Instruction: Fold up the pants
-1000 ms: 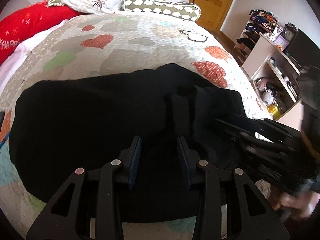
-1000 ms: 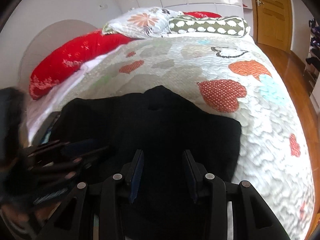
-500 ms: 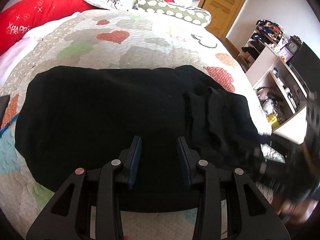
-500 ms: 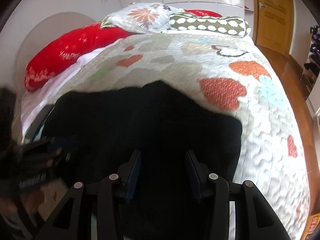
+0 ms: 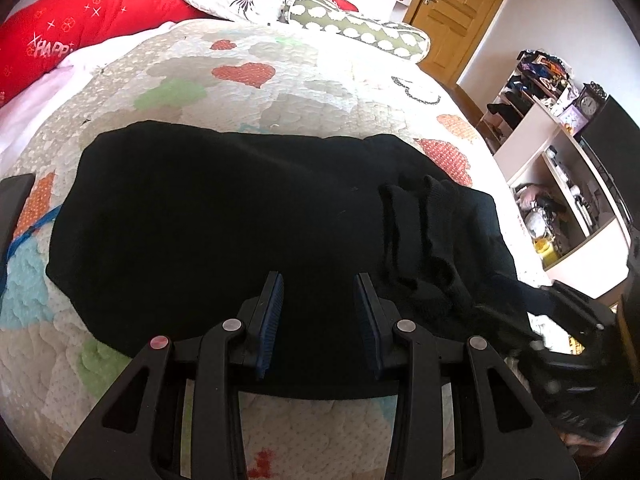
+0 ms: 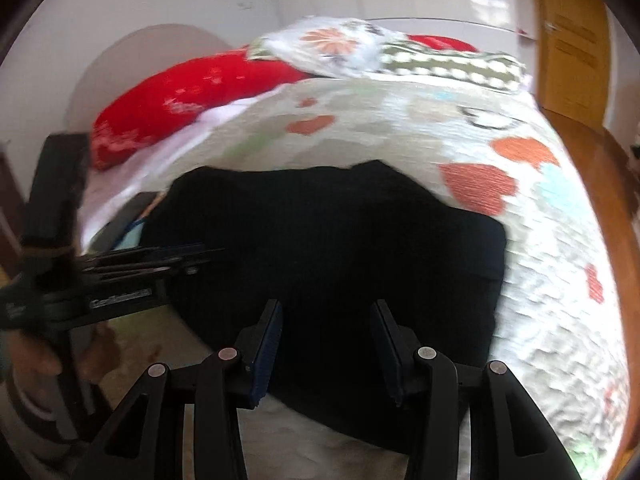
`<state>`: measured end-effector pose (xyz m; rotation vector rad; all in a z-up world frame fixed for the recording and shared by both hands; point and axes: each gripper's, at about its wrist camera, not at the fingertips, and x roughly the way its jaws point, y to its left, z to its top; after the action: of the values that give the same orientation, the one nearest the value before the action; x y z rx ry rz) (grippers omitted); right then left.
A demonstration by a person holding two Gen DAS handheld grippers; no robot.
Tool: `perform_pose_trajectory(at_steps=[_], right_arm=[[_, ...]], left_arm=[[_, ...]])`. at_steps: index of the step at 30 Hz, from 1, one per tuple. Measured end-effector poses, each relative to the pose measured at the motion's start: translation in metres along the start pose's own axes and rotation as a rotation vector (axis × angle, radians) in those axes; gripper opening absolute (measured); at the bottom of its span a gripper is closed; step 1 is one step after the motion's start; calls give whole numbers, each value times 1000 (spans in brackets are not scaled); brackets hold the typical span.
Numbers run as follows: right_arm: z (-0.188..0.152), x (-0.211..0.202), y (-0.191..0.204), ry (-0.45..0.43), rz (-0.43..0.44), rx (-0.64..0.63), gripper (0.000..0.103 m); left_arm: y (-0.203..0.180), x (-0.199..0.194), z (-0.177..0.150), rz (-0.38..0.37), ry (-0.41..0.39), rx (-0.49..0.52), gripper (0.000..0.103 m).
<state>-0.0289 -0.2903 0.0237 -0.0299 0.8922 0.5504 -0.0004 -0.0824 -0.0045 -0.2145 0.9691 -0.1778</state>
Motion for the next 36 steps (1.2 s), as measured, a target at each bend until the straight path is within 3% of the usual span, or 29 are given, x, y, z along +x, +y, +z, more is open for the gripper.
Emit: perform_pose_trajectory(at_steps=[5,8,14,19,23,27,29,32,36], right_arm=[[-1,32,18,28,-23,-78,26],[0,25,12,5,13,-32,17],[4,5,12,-31,77,-13,16],[-2,35,14,45,66,-13,19],[3,18,14,38,79,21,22],[15,-11,15,-48,128,25,22],[20,-16,20,-93,112,8,22],[21,3,18,-76,23,18,22],[10,45,20,17,22,23,22]], left_arm=[[2,-5,-3,5,-3,6,36],[8,-8,-4,1,-7,-12,36],[8,-8,-4,2,-11,-24,36],[7,-10,-6,2,-10,-21,36],[11,-10,-6,0,-13,-28,36],[11,-12,-6,1,-18,-34,36],[10,-14,-6,11,-23,-30,36],[12,-18,-7,25,-32,-28,36],[19,-21,-8,35,-38,-37,36]])
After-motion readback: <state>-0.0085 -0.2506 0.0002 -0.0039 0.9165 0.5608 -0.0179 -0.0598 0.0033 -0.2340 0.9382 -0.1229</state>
